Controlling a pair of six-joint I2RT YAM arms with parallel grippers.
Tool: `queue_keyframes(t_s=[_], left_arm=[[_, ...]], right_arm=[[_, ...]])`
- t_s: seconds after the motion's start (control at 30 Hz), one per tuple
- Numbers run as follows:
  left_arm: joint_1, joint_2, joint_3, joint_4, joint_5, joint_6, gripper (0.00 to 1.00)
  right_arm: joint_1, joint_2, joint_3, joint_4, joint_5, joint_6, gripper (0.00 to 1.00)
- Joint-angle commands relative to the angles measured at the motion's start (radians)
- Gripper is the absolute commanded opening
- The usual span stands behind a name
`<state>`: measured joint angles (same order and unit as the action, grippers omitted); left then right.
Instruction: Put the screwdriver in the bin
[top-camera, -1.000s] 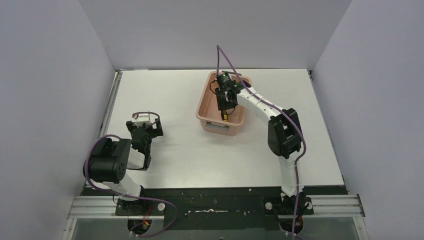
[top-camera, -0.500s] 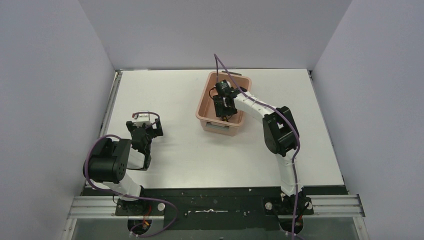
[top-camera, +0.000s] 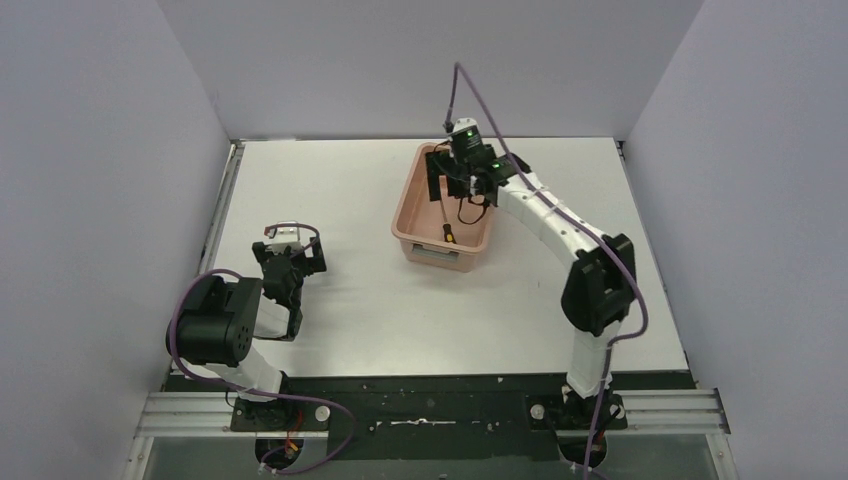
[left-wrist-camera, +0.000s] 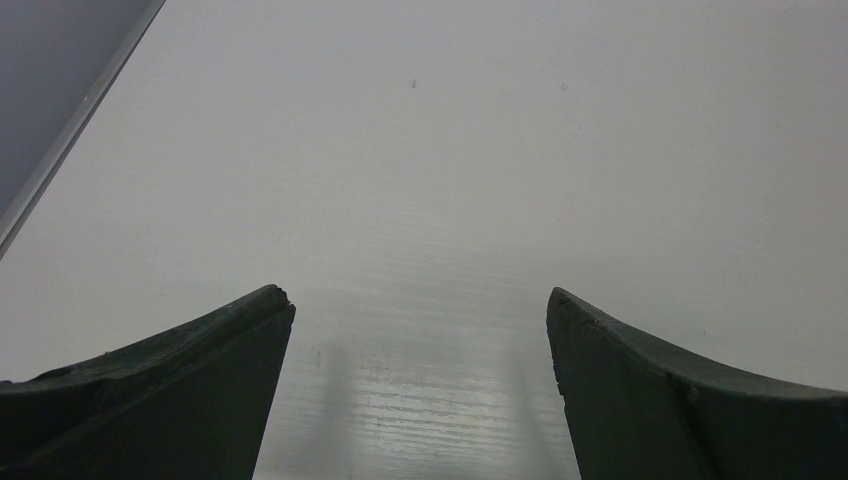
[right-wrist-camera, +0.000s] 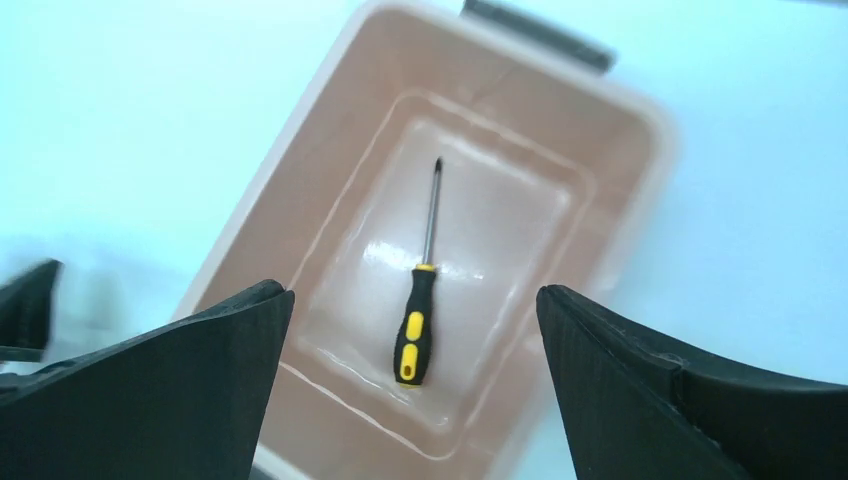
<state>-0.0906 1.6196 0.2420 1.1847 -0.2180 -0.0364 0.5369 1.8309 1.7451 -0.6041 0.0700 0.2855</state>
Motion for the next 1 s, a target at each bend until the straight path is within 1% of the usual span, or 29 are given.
queue_keyframes(t_s=[0.0,0.1,0.23,0.33,0.5,0.63,0.7,0.83,0.97], left_arm=[[0.004,-0.010,0.011,0.027,0.017,0.010,0.97],[0.004,-0.009,0.011,0.027,0.017,0.012,0.97],[0.005,-0.010,0.010,0.027,0.016,0.010,0.97],[0.005,-0.010,0.011,0.027,0.016,0.011,0.97],[0.005,-0.010,0.011,0.027,0.016,0.011,0.97],[0.005,-0.008,0.011,0.026,0.016,0.011,0.97],[0.006,-0.008,0.013,0.025,0.017,0.012,0.97],[0.005,-0.005,0.019,0.016,0.021,0.011,0.97],[0.005,-0.010,0.009,0.028,0.019,0.010,0.97]], right_arm=[[-0.107,-0.331,-0.226,0.283,-0.030,-0.039,1.00],[-0.179,-0.545,-0.496,0.477,-0.002,-0.062,1.00],[-0.224,-0.755,-0.807,0.697,0.168,-0.138,1.00],[-0.238,-0.858,-0.999,0.783,0.292,-0.167,1.00],[-0.247,-0.961,-1.301,0.922,0.399,-0.120,1.00],[-0.247,-1.006,-1.488,1.054,0.471,-0.084,1.00],[-0.248,-1.022,-1.551,1.107,0.493,-0.074,1.00],[-0.249,-1.030,-1.587,1.158,0.483,-0.089,1.00],[-0.249,-0.995,-1.593,1.182,0.480,-0.120,1.00]])
